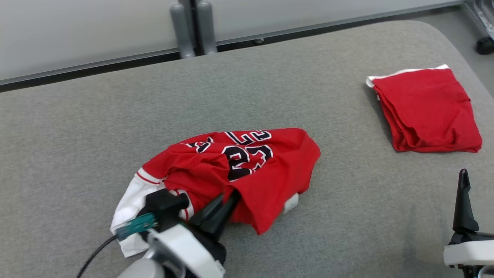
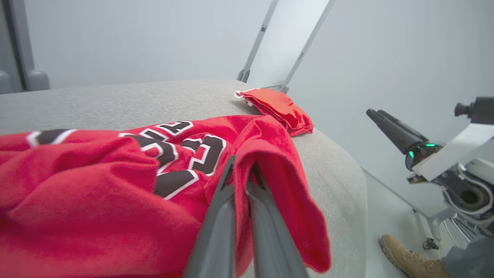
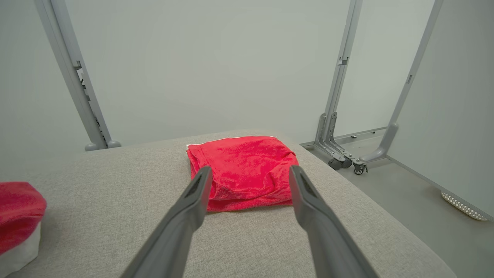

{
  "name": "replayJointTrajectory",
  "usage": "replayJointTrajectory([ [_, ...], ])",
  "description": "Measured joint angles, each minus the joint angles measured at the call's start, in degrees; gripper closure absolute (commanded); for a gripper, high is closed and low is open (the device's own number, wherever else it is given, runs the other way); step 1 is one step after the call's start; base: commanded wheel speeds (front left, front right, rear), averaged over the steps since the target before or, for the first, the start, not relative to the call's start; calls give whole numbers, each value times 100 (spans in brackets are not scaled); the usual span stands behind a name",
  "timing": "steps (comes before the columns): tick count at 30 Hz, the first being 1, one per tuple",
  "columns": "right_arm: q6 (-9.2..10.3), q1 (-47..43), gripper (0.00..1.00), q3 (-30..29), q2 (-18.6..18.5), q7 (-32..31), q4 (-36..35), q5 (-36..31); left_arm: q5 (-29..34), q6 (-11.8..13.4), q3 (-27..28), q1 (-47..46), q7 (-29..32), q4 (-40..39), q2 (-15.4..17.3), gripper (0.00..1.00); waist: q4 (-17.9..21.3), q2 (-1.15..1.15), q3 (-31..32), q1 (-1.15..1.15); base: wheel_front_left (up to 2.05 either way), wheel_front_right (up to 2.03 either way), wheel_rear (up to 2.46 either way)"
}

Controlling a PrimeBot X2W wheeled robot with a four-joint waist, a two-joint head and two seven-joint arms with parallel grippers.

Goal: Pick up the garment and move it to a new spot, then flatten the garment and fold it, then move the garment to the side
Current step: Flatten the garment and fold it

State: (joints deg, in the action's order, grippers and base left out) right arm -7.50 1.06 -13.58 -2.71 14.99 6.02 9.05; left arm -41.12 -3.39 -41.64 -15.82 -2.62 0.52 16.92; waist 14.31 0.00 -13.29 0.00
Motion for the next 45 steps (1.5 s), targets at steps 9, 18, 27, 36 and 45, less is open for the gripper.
replayJointTrajectory([
  [9, 0, -147, 0, -37, 0, 0, 49, -172, -1249, 981, 1713, 2132, -568, -1022, 1022, 100, -979, 0, 343, 0, 0, 0, 0],
  [18, 0, -257, 0, -11, -2, 0, 172, -270, -1862, 720, 2113, 2871, -971, -56, 816, 100, -1808, 0, 636, 0, 0, 0, 0],
  [27, 0, -294, 0, 78, -2, 0, 237, -290, -1666, 182, 2143, 2819, -1150, 928, 642, 0, -2117, 0, 891, 0, 0, 0, 0],
  [36, 0, -365, 0, 132, -4, 0, 247, -315, -1521, 889, 2480, 2914, -602, 330, 1484, 0, -1992, 0, 985, 0, 0, 0, 0],
  [45, 0, -268, 0, 352, -2, 0, 255, -283, -1496, 673, 1862, 1391, 494, -241, 1329, 0, -1592, 0, 857, 0, 0, 0, 0],
])
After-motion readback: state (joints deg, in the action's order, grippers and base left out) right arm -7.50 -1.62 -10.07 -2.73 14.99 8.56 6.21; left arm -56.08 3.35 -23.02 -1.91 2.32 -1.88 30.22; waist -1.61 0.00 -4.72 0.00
